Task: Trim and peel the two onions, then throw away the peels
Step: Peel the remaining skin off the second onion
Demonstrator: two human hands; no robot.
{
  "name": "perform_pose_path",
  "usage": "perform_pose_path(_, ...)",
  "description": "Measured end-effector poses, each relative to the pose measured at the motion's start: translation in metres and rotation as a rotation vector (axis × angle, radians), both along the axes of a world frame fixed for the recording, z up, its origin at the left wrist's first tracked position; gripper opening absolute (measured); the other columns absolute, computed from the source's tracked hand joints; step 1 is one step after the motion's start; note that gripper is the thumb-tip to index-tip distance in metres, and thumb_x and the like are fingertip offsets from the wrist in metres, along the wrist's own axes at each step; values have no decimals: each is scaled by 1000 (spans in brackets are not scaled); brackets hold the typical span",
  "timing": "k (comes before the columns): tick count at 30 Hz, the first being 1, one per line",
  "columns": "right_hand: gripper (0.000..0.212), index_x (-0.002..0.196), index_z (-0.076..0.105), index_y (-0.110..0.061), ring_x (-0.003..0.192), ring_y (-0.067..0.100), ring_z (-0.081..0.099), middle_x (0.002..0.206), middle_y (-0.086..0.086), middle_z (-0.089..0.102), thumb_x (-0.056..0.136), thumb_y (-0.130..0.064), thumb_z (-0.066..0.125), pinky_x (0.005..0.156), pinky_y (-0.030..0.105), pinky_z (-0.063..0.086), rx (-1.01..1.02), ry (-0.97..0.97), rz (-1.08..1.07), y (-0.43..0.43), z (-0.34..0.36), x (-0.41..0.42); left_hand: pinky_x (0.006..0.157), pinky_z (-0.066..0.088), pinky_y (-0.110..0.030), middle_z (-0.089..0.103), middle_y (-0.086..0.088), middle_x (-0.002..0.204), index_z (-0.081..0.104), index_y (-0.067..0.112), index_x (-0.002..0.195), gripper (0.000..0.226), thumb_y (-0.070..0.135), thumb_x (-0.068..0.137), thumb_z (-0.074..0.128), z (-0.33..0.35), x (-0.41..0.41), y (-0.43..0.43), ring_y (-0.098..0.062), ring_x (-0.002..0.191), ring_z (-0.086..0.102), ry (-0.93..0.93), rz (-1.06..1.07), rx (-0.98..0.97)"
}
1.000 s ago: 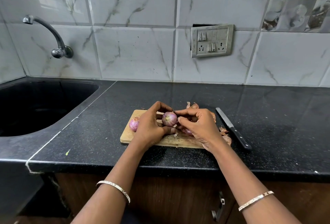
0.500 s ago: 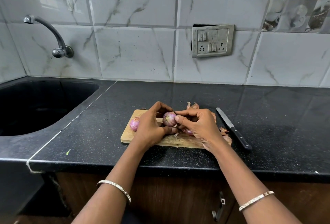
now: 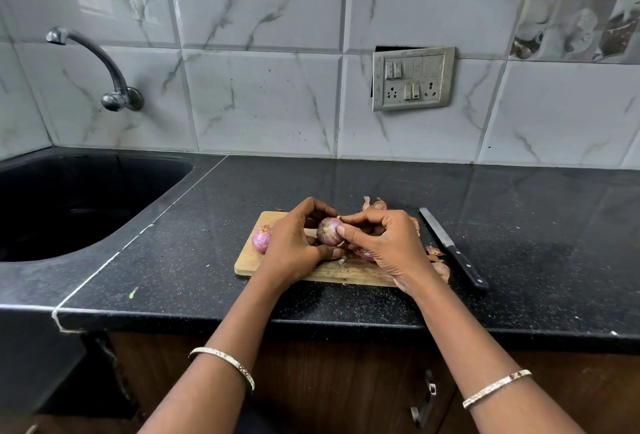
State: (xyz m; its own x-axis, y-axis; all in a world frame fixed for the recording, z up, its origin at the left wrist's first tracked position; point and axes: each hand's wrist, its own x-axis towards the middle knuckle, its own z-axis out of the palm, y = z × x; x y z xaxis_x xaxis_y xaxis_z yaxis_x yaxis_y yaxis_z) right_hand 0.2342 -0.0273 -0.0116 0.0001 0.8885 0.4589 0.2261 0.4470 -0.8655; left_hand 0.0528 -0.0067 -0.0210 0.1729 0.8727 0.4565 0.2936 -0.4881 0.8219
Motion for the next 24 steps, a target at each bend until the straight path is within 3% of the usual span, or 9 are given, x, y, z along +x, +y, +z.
perform_pose_path(5, 13, 94, 81, -8, 60, 17, 71, 79, 7, 78, 85, 0, 75, 61, 30, 57, -6, 19, -17, 1, -1, 1, 83, 62, -40, 72, 4, 108, 64, 18, 106, 56, -2, 62, 91, -1, 1, 1, -14, 103, 70, -26, -31, -12)
perform_pose_path(10, 6, 91, 80, -9, 59, 17, 71, 72, 3, 77, 85, -7, 78, 60, 27, 58, 26, -20, -52, -1, 1, -1, 83, 63, -35, 73, 3, 107, 65, 16, 107, 54, -6, 63, 89, 0, 1, 1, -13, 103, 70, -42, -56, -11)
perform_pose_path(18, 6, 91, 82, -12, 56, 10, 70, 70, -5, 76, 86, -16, 79, 58, 22, 55, 121, -122, -105, -4, 1, -2, 85, 61, -47, 74, 7, 105, 68, 27, 103, 47, 20, 63, 91, 0, 0, 1, -15, 99, 72, -36, -42, 22)
perform_pose_path(24, 8, 83, 80, -17, 64, 8, 72, 72, -8, 75, 81, -23, 84, 64, 36, 62, 150, -176, -173, -2, -1, -4, 85, 62, -44, 75, 3, 100, 73, 21, 96, 38, 5, 67, 91, 1, 2, -1, -17, 97, 72, -72, -50, 15)
